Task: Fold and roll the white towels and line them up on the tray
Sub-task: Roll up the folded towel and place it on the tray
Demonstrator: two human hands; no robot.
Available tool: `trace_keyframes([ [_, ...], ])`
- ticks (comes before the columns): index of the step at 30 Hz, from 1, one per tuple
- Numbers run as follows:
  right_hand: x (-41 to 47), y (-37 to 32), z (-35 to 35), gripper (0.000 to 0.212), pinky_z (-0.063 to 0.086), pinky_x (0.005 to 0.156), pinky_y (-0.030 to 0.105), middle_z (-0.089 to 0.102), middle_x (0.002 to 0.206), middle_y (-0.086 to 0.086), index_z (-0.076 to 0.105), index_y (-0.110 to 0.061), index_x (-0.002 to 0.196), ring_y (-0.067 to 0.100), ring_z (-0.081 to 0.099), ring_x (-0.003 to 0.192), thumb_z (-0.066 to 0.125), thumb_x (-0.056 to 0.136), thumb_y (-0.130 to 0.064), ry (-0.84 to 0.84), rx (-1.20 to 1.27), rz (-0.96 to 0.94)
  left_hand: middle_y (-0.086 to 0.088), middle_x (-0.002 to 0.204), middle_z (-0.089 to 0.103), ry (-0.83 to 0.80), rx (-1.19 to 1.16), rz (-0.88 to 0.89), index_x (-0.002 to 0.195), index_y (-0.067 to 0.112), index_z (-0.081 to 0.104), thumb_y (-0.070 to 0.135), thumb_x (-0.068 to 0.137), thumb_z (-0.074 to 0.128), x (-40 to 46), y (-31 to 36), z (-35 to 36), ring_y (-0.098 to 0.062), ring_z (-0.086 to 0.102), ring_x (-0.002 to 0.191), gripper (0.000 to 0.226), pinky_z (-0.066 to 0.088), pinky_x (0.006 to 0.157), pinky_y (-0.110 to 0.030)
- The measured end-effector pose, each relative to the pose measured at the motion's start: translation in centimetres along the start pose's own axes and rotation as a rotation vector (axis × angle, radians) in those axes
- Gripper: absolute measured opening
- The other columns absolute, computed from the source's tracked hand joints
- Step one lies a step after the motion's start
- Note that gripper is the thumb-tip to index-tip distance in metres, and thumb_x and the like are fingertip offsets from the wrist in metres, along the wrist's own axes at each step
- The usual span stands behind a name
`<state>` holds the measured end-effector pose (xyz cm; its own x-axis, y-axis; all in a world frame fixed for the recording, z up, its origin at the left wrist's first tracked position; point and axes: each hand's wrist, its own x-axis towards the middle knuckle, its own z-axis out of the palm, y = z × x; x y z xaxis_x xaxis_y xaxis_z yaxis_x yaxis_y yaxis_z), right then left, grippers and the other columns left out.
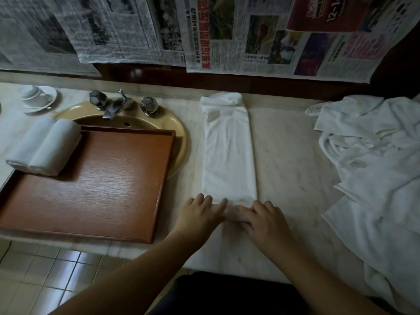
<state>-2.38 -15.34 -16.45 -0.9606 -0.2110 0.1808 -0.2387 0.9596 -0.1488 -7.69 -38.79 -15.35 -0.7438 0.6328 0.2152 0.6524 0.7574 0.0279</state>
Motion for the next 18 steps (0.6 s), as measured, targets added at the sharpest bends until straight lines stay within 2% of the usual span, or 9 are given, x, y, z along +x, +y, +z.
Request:
trace_keyframes([
  [3,0.4,-0.5,-0.1,0.039,0.042,0.064,0.038,0.055,0.088,-0.003,0.073,-0.032,0.115,0.024,0.052,0.078,0.051,0.092,-0.055,0.037,-0.034,0.043,-0.004,0.094,0.06,0.042,-0.001,-0.019,0.115,0.022,0.069,0.049,0.095,0.067,0.0,0.3,0.1,-0.025,0.054,0.079,0.034,0.039,0.063,-0.035],
  [5,0.5,-0.7,-0.3,0.039,0.041,0.066,0.038,0.056,0.092,-0.005,0.073,-0.034,0.113,0.024,0.053,0.083,0.051,0.092,-0.057,0.04,-0.017,0.071,-0.003,0.105,0.06,0.064,-0.037,-0.017,0.112,0.022,0.072,0.046,0.099,0.058,-0.4,0.1,0.6,-0.026,0.056,0.088,0.031,0.045,0.069,-0.039],
  [8,0.1,-0.5,-0.3,0.035,0.041,0.069,0.038,0.057,0.1,-0.007,0.072,-0.035,0.113,0.023,0.054,0.088,0.052,0.091,-0.055,0.022,0.013,0.064,0.0,0.113,0.06,0.063,-0.099,0.05,0.11,0.023,0.073,0.042,0.103,0.053,-1.1,-0.1,1.4,-0.026,0.058,0.094,0.029,0.046,0.077,-0.04],
  [14,-1.6,0.6,-0.3,0.037,0.042,0.071,0.039,0.061,0.107,-0.009,0.07,-0.036,0.119,0.023,0.056,0.09,0.062,0.086,-0.052,-0.027,0.031,-0.041,-0.004,0.126,0.061,0.088,-0.114,0.159,0.135,0.017,0.067,0.037,0.103,0.061,-3.6,-0.6,2.1,-0.026,0.058,0.106,0.038,0.048,0.092,-0.039],
  [18,-2.6,1.3,-0.1,0.037,0.043,0.069,0.038,0.062,0.104,-0.013,0.07,-0.036,0.124,0.021,0.055,0.087,0.056,0.095,-0.052,-0.059,0.112,-0.08,0.001,0.114,0.06,0.041,-0.191,0.123,0.136,0.021,0.066,0.037,0.103,0.058,-4.1,0.0,1.8,-0.022,0.056,0.098,0.038,0.05,0.083,-0.037],
])
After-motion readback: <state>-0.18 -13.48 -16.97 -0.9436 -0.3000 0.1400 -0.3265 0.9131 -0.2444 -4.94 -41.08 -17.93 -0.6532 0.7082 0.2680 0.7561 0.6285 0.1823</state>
